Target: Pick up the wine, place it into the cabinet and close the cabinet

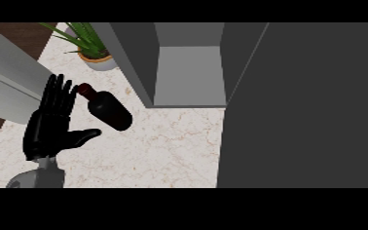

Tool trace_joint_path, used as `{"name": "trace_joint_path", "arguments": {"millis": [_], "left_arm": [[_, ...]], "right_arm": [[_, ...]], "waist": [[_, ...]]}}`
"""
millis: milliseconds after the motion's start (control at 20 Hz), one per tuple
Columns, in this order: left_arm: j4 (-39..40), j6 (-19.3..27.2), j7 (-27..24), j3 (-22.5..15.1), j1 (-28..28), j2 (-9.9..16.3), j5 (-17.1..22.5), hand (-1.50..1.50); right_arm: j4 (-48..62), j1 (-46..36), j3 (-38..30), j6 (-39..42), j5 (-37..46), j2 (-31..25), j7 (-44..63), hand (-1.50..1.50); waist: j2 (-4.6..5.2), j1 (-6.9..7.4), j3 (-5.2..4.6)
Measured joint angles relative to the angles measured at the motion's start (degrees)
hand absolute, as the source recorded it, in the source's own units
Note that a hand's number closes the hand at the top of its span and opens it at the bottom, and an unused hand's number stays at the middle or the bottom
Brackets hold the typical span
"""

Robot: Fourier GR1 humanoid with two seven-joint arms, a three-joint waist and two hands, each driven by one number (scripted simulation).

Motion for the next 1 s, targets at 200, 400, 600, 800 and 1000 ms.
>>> {"name": "trace_joint_path", "arguments": {"millis": [200, 400, 600, 800, 1000], "left_arm": [[3.91, -1.77, -3.24, -0.09, -0.56, 0.3, -0.66, -1.5], [6.57, -3.67, -5.28, -0.34, -0.67, 0.32, -0.55, -1.5], [11.25, -4.67, -7.7, 0.01, -2.46, 0.35, -0.53, -1.5], [14.45, -5.65, -10.29, 0.22, -2.84, 0.57, -0.92, -1.5], [17.74, -5.34, -12.3, -0.2, -4.34, 0.15, -1.85, -1.5]], "right_arm": [[0.09, 0.19, 0.52, 0.03, 0.39, 0.84, -0.36, -1.5], [-0.08, 0.06, -0.51, 0.7, 0.27, 0.47, 0.38, -1.5], [0.4, -0.59, 0.63, 0.67, 0.9, 1.56, -0.39, -1.5], [-0.19, 1.11, 1.46, 1.37, 0.94, 1.76, -0.39, -1.5], [-0.13, -0.15, 1.34, 1.09, 1.25, 2.01, 0.25, -1.5]], "waist": [[0.0, 0.09, 0.0], [-0.02, 0.09, 0.01], [0.01, 0.16, 0.01], [-0.02, 0.06, 0.01], [-0.01, 0.13, 0.0]]}}
